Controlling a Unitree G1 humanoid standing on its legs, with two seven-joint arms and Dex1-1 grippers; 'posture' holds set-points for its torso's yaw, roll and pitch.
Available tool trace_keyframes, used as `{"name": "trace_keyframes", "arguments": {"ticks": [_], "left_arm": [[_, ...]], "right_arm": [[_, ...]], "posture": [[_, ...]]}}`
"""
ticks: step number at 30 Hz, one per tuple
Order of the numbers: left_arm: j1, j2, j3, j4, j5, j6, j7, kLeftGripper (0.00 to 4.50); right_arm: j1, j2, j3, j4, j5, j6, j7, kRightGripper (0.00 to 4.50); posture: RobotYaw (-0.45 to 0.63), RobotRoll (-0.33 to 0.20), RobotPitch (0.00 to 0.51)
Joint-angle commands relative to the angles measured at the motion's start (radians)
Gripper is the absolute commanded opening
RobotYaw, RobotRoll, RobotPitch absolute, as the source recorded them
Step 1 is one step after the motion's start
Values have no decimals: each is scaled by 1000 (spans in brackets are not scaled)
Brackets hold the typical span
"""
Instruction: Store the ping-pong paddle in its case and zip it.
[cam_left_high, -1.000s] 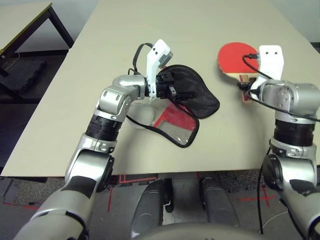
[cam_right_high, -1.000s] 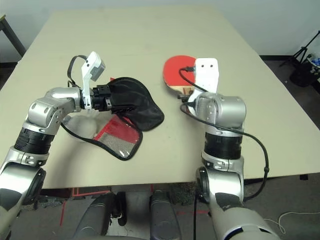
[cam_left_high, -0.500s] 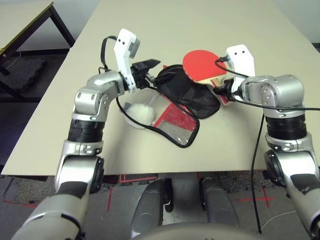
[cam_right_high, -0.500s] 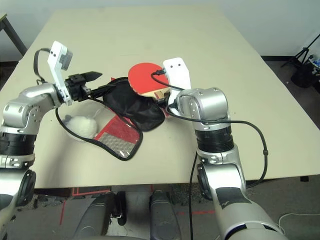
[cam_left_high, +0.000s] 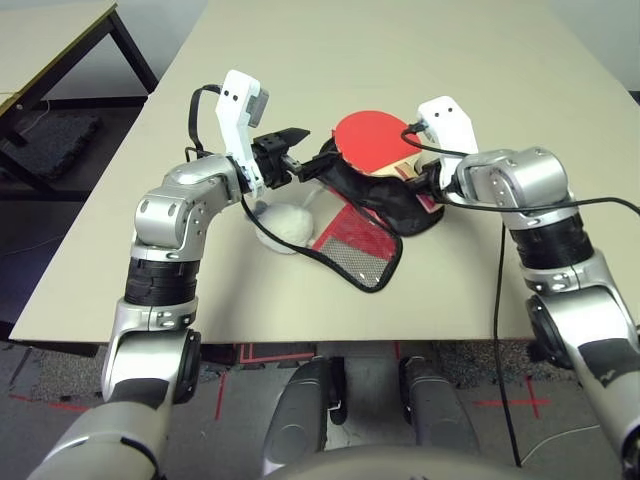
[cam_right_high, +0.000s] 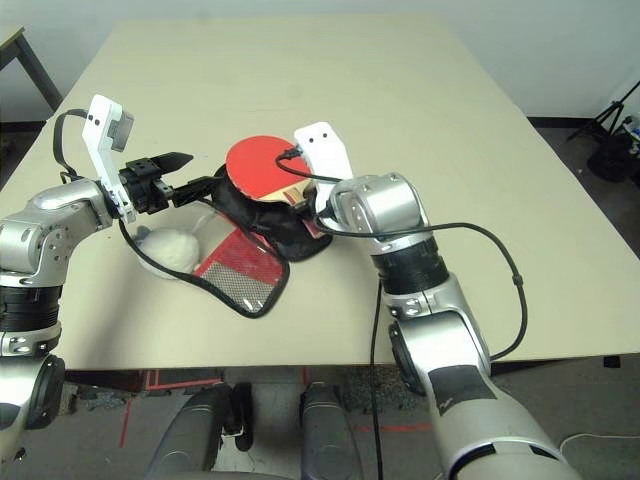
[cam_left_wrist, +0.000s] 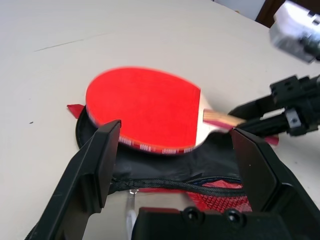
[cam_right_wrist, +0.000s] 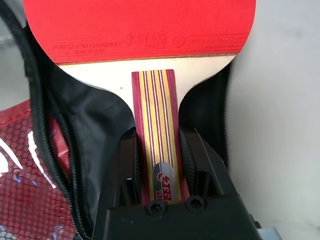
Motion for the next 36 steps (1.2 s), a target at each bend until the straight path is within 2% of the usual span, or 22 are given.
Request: {"name": "trace_keyframes", "arguments": {"ticks": [1, 12, 36], "left_arm": [[14, 4, 4, -14, -11, 11, 7, 4500], [6, 0, 2, 3, -10, 2, 11, 4500], [-12, 5, -5, 45, 1, -21, -3, 4500]], "right_arm": [[-19, 8, 18, 25, -15, -40, 16, 1150], [6, 6, 26, 82, -47, -77, 33, 1150], [36, 32, 23, 48, -56, -51, 39, 1150]], "posture": [[-9, 0, 136], [-14, 0, 138], [-13, 0, 134]]}}
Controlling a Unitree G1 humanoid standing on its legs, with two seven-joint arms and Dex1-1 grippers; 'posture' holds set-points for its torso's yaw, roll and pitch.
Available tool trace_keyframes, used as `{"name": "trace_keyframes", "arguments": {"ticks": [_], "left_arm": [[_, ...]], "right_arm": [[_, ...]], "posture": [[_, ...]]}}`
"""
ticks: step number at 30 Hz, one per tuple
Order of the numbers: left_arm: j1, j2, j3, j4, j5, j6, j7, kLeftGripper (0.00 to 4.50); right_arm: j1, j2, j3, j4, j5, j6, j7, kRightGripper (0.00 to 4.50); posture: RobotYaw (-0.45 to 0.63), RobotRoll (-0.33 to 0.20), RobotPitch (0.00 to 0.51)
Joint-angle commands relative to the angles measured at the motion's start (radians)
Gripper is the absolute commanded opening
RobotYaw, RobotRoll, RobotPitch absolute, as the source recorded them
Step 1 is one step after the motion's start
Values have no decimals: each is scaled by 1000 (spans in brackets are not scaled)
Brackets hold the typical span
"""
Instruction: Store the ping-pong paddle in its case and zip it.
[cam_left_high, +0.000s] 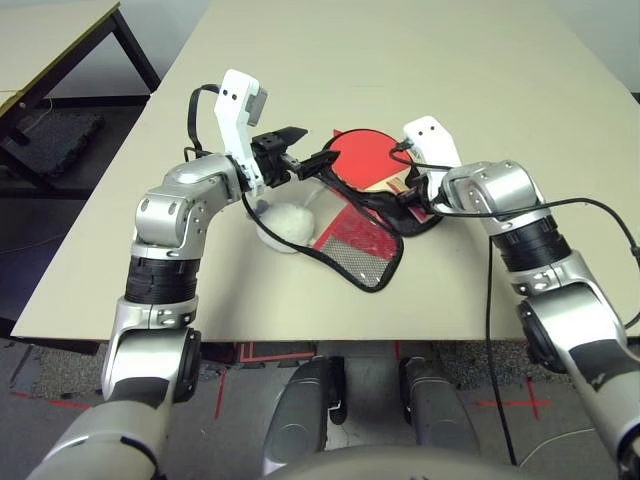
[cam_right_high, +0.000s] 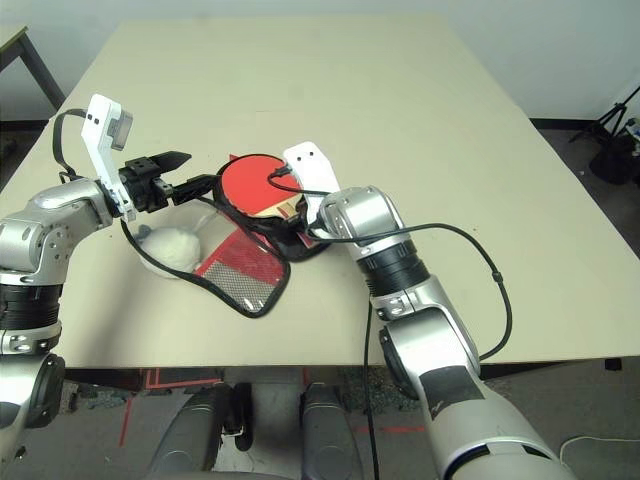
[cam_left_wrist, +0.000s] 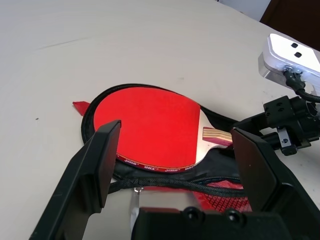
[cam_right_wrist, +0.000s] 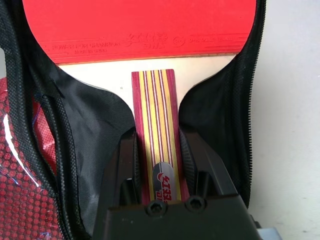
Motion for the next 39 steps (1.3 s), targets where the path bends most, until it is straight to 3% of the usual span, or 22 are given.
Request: {"name": "trace_keyframes", "arguments": {"ticks": [1, 4, 11, 16, 21, 30, 39], "left_arm": [[-7, 8, -3, 9, -2, -5, -8, 4500], [-17, 37, 17, 12, -18, 17, -26, 4500], [-64, 206, 102, 146, -10, -11, -73, 4500], [-63, 324, 116, 272, 22, -68, -122, 4500], [-10, 396, 100, 321, 38, -85, -191, 4500], [145, 417, 49, 240, 60, -59, -251, 4500], [164, 405, 8, 198, 58, -8, -270, 4500]], "right_arm": [[10, 9, -2, -28, 2, 15, 5, 1500], [13, 3, -15, -67, 23, 27, 25, 2457], [36, -85, -143, -241, 118, 24, 105, 4467], [87, -179, -198, -343, 163, -2, 164, 4467], [127, -255, -233, -397, 201, -37, 210, 4467], [176, -313, -262, -473, 280, -136, 318, 4467], [216, -358, -257, -551, 351, -168, 402, 4467]], "posture": [[-13, 0, 134], [-3, 0, 135], [14, 0, 139], [15, 0, 142], [12, 0, 146], [-3, 0, 158], [-21, 0, 157]]}}
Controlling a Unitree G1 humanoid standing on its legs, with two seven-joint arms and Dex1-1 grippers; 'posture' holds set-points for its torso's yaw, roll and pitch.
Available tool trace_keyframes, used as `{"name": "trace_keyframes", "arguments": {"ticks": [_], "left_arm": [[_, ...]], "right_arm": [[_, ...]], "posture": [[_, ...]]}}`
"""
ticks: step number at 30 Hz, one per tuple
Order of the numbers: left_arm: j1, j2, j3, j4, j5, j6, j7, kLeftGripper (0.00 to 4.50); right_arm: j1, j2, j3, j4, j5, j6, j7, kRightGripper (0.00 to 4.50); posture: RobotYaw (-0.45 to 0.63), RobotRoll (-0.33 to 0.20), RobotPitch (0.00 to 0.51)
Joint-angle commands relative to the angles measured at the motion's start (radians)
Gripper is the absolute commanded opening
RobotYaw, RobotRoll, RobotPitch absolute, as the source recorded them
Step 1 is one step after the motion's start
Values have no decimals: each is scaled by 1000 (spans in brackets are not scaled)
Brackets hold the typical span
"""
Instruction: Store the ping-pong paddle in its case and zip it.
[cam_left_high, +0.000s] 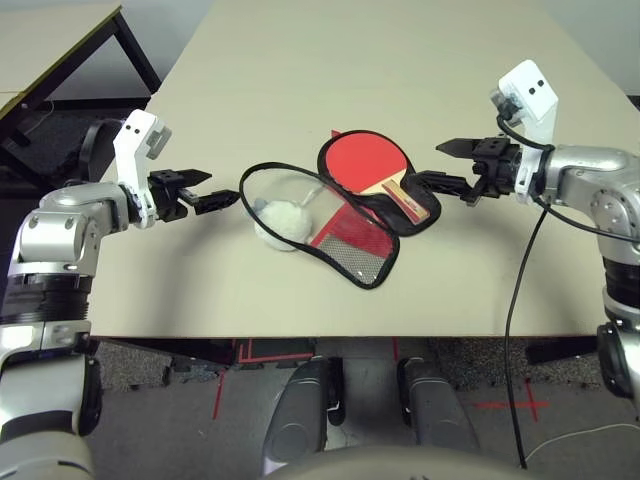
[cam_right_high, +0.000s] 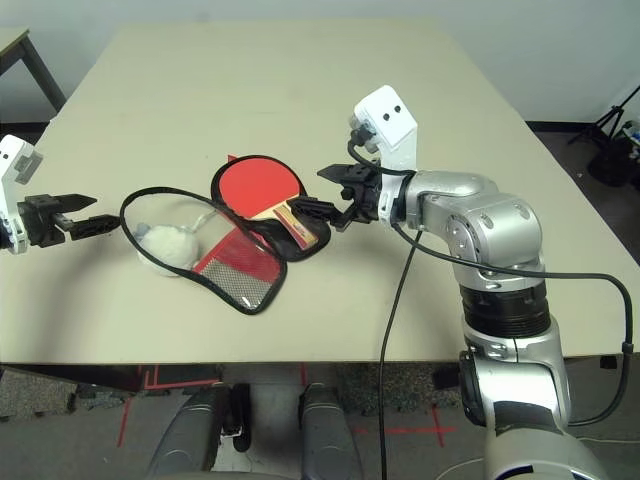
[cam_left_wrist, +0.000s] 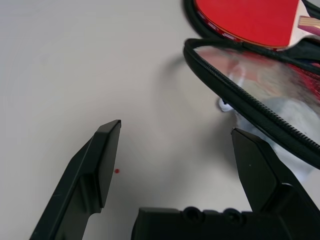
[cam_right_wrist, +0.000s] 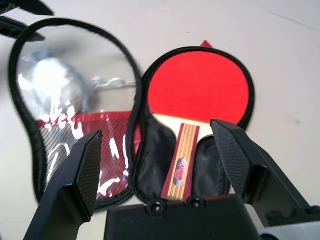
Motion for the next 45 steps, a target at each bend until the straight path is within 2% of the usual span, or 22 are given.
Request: {"name": "trace_keyframes", "arguments": {"ticks": [1, 13, 22, 27, 33, 36, 40, 45], "left_arm": [[15, -5, -34, -24, 8, 25, -16, 4500], [-128, -75, -94, -70, -12, 97, -46, 4500], [-292, -159, -161, 52, 37, 19, -71, 4500], [-394, -245, -190, 193, 73, -63, -80, 4500], [-599, -425, -203, 607, 167, -299, -35, 4500], [-678, -483, -187, 789, 204, -403, 0, 4500], [-737, -521, -165, 913, 231, -490, 22, 4500], [-762, -517, -142, 901, 225, -511, -25, 4500]], "right_arm": [[10, -7, 7, -38, 31, -1, 12, 4467], [17, -29, 25, -78, 54, 2, 24, 4467], [13, -52, 31, -113, 90, 11, 43, 4467], [-9, -80, 29, -100, 94, 10, 52, 4467], [-49, -103, 22, -50, 78, 7, 38, 4467], [-64, -97, 21, -39, 76, 7, 23, 4467], [-69, -83, 19, -25, 83, 53, -20, 4467], [-75, 4, -55, 66, 96, 226, -159, 4467]], "posture": [[-24, 0, 156], [-50, 0, 154], [-70, 0, 147], [-70, 0, 140], [-92, 0, 138], [-104, 0, 142], [-120, 0, 147], [-106, 0, 141]]}}
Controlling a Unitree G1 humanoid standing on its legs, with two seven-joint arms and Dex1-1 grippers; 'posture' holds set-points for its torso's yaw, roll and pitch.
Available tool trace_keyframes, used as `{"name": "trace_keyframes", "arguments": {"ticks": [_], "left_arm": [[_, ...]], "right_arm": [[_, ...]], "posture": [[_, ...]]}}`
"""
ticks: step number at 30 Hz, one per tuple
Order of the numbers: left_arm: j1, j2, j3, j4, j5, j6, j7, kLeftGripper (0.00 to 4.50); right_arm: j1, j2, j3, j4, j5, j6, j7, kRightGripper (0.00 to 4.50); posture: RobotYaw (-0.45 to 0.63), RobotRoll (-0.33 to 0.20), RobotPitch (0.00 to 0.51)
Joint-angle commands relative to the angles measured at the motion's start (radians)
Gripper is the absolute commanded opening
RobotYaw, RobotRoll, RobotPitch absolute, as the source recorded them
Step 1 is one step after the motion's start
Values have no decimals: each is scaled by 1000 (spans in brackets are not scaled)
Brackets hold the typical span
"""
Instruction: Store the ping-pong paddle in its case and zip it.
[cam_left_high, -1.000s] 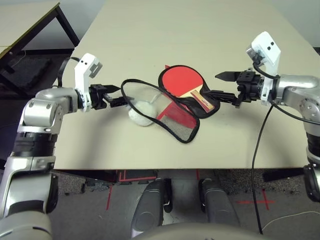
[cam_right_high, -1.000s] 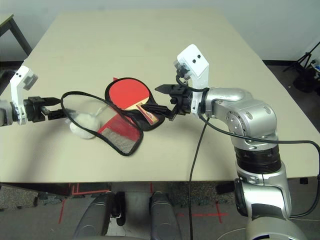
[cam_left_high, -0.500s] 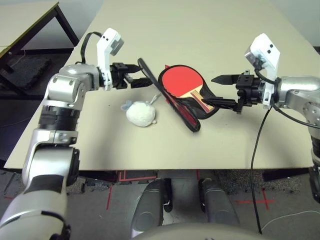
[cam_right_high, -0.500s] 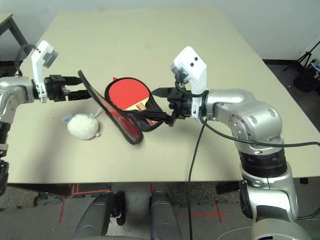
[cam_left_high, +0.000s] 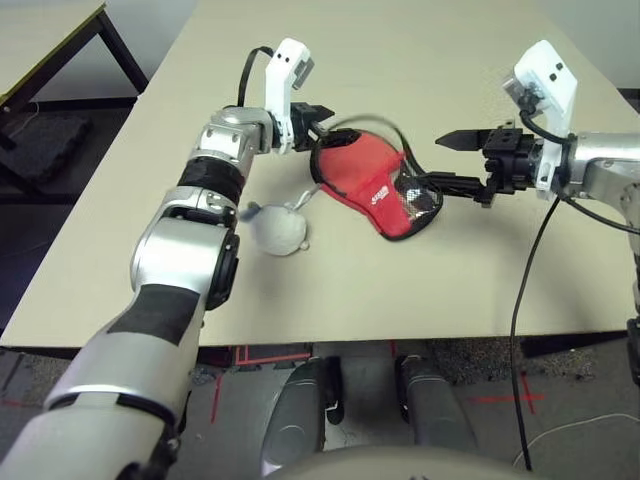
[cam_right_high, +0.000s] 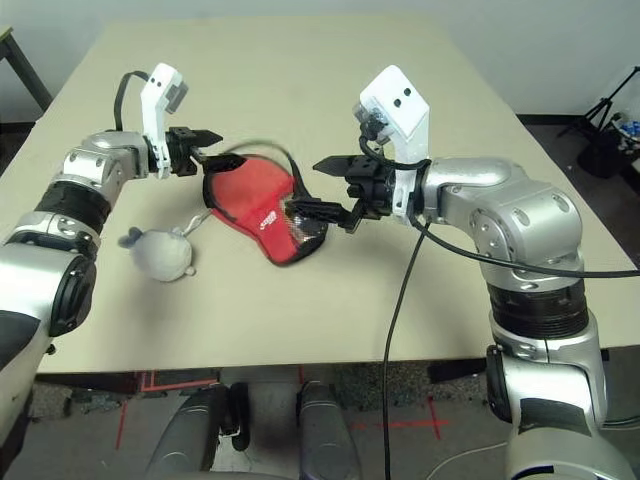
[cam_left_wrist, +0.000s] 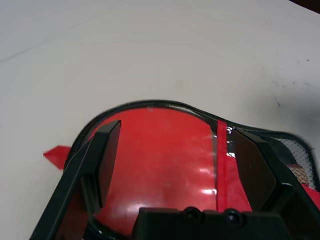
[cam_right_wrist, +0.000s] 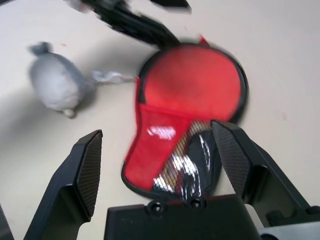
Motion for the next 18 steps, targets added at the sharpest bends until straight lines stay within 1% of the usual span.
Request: {"name": "trace_keyframes", "arguments": {"ticks": [1, 3, 5, 7, 10, 12, 14, 18], "left_arm": [[-15, 17, 27, -28, 1, 0, -52, 4500], [3, 32, 41, -92, -19, 47, -85, 4500], [48, 52, 43, -202, -41, 130, -120, 4500], [115, 71, 45, -348, -71, 242, -135, 4500], [247, 100, 44, -605, -136, 463, -138, 4500], [334, 112, 49, -737, -182, 597, -124, 4500], [409, 121, 45, -826, -198, 663, -100, 4500], [516, 122, 38, -953, -223, 738, -53, 4500]], "right_arm": [[-8, 64, -68, 69, 12, 120, -98, 4467], [-3, 92, -87, 101, 22, 168, -116, 4467], [3, 119, -112, 137, 19, 213, -146, 4467], [3, 157, -155, 187, 16, 244, -179, 4467], [9, 168, -164, 256, 9, 265, -188, 4467], [14, 175, -172, 290, 13, 282, -192, 4467], [13, 191, -190, 326, 16, 297, -199, 4467], [16, 210, -194, 389, 3, 282, -210, 4467]], "posture": [[-106, 0, 141], [-90, 0, 136], [-74, 0, 135], [-59, 0, 135], [-37, 0, 135], [-26, 0, 134], [-21, 0, 134], [-12, 0, 136]]}}
